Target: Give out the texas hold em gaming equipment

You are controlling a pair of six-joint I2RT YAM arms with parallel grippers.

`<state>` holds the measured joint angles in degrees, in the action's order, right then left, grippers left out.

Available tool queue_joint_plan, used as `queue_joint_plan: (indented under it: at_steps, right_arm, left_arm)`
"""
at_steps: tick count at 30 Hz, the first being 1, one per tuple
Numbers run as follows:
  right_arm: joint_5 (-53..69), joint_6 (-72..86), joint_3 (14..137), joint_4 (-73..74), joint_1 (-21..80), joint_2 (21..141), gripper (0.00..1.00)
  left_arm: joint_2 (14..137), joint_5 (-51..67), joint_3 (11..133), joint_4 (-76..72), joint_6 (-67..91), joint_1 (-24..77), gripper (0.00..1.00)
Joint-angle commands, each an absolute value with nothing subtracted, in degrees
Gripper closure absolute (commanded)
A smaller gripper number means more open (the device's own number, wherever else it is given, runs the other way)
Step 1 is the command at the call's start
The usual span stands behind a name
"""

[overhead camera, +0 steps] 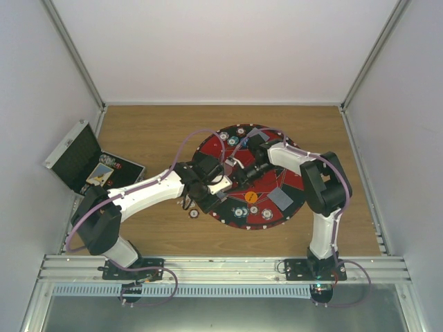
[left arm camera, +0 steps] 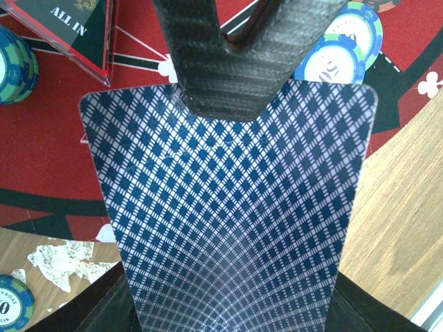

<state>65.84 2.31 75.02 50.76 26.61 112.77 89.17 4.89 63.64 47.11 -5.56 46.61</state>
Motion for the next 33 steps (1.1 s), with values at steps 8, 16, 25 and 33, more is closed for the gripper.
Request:
queue_joint_plan:
  at_steps: [8,16,25,33]
  right_arm:
    - [65.59,4.95,76.29,49.21,21.70,108.42,0.99]
    - [62.03,4.57,73.75,49.45,14.59,104.61,0.99]
    - [57.25,2.65,70.49,48.38,13.76,105.72,0.99]
    - [57.40,6.00,69.41,41.67,20.18,110.37,0.99]
  left_arm:
    - [87.28,3.73,63.17,45.44,-5.43,46.54,0.47]
    - [86.50,3.25,62.38,45.35,-5.69,44.74,0.47]
    - [83.39,2.05,61.50,46.10,-4.83,41.04,0.47]
    - [83.69,1.76,62.80,46.76,-5.22,40.25,0.47]
